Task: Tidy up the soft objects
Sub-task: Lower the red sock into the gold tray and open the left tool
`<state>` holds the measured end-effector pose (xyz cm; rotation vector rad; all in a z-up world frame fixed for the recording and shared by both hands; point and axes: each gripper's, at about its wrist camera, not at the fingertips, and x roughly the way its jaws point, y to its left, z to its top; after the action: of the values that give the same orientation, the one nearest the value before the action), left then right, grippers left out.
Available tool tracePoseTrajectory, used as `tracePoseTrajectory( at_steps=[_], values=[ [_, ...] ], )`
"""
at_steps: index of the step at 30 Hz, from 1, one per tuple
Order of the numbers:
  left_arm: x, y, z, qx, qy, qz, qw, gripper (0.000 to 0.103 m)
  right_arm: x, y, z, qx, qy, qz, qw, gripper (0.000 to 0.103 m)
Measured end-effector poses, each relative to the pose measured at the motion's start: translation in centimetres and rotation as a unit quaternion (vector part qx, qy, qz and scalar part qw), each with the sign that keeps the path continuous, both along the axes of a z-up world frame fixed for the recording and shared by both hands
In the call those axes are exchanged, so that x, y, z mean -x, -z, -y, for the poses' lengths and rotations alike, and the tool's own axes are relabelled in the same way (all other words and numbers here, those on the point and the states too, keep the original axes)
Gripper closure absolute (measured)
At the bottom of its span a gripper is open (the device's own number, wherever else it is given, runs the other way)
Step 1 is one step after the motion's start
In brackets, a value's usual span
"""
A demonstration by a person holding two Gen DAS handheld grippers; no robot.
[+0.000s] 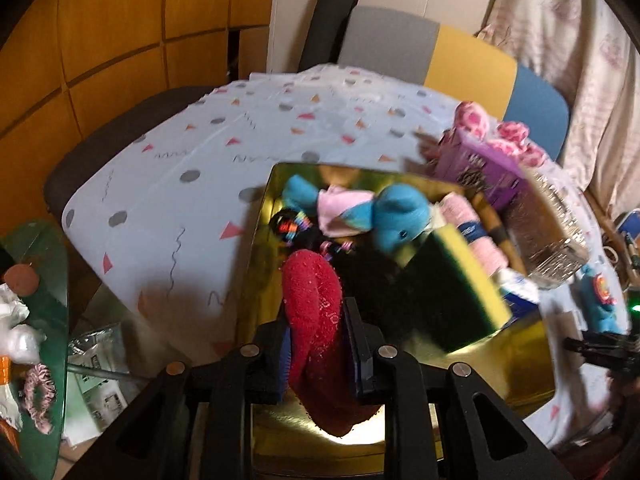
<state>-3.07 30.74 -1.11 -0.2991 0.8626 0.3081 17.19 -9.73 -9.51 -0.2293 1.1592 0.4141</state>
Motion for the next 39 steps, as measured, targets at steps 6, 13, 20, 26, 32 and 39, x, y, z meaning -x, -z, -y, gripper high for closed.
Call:
tracePoseTrajectory(
  at_steps=[6,13,20,26,32,39],
  values=[
    [-1.2,1.5,-0.1,-0.014,0.000,-0.016,0.9998,0.062,0.4,-0.2,-0.1,0.003,-0.003,0.004,1.000,0.046],
    [-1.0,0.6,0.4,-0.045,-0.014,0.014,0.9988,0.058,1.0,-0.2,-0.2,0.007,-0.007,0.009,1.000,0.046],
    [0.2,-0.4,2.0,-0.050,-0.041,0.035,0.9973,0.054,1.3,-0.1,-0.3,0.010,-0.007,0.011,1.000,0.046],
    [0.3,-1.3,4.0,-0.042,-0.042,0.053,0.9968,0.049,2.3,-0.3,-0.8,0.019,-0.001,0.024,1.000,0.046],
    [0.5,-1.3,5.1,-0.044,-0.033,0.056,0.9969,0.044,3.5,-0.6,-1.3,0.024,0.008,0.029,0.999,0.047],
    [0.9,-1.0,5.2,-0.038,-0.029,0.058,0.9972,0.044,5.0,-2.5,-2.0,0.001,0.020,0.037,0.999,0.048]
  ],
)
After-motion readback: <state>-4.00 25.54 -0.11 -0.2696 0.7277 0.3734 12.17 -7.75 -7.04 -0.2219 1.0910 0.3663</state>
